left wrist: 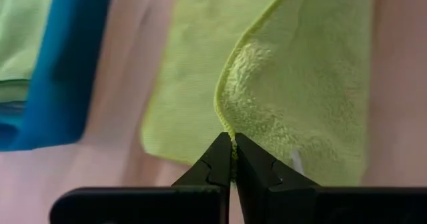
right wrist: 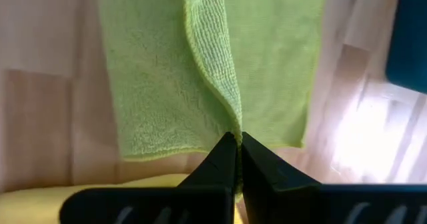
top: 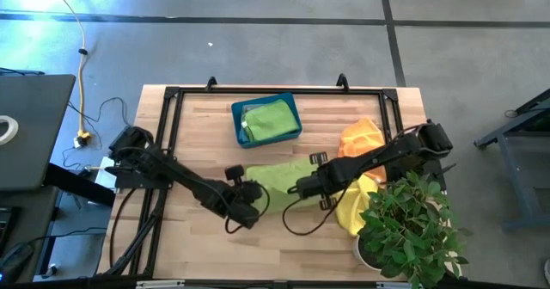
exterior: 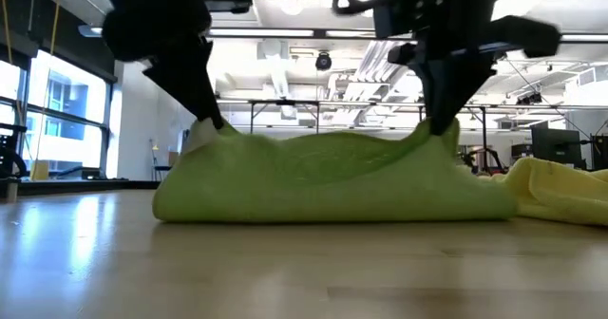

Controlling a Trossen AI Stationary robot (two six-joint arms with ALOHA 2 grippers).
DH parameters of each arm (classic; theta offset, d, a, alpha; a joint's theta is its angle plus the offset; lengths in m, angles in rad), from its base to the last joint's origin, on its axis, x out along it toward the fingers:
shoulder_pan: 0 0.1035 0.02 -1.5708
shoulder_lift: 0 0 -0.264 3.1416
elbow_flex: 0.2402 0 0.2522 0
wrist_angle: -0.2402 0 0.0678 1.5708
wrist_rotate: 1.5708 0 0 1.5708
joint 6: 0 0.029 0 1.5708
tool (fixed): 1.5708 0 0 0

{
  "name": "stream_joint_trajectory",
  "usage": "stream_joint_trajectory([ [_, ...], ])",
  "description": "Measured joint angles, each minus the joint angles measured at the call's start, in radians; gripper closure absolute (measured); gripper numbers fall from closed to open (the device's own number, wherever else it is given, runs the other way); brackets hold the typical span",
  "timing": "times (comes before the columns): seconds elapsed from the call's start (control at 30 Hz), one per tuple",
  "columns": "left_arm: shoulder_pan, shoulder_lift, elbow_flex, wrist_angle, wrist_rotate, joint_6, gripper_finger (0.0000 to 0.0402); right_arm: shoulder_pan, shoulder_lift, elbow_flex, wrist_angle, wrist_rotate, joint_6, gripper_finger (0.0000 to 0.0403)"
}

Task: Fold microfiber towels
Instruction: Fold the green microfiber cloth

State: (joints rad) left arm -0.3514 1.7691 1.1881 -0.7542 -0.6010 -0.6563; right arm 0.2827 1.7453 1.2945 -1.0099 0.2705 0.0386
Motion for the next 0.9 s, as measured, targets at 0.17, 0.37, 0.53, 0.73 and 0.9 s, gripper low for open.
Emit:
stream_joint_trajectory([
  [0.17,0.039,0.000,-0.031,0.000,-0.058,-0.008,0.0399,-0.055,0.012,0.000,0.017,0.001,-0.021,0.0402],
  [0.37,0.083,0.000,-0.061,0.002,-0.089,-0.014,0.0399,-0.109,0.028,-0.001,0.059,0.018,-0.072,0.0402],
  [0.53,0.112,0.000,-0.062,-0.002,-0.129,0.021,0.0398,-0.158,0.029,-0.001,0.054,0.011,-0.046,0.0402],
  [0.73,0.146,0.011,-0.063,0.001,-0.150,0.040,0.0398,-0.210,0.029,-0.001,0.041,-0.017,0.011,0.0402],
  [0.9,0.166,0.019,-0.063,0.025,-0.149,0.065,0.0398,-0.233,0.029,-0.001,0.003,-0.059,0.040,0.0402],
])
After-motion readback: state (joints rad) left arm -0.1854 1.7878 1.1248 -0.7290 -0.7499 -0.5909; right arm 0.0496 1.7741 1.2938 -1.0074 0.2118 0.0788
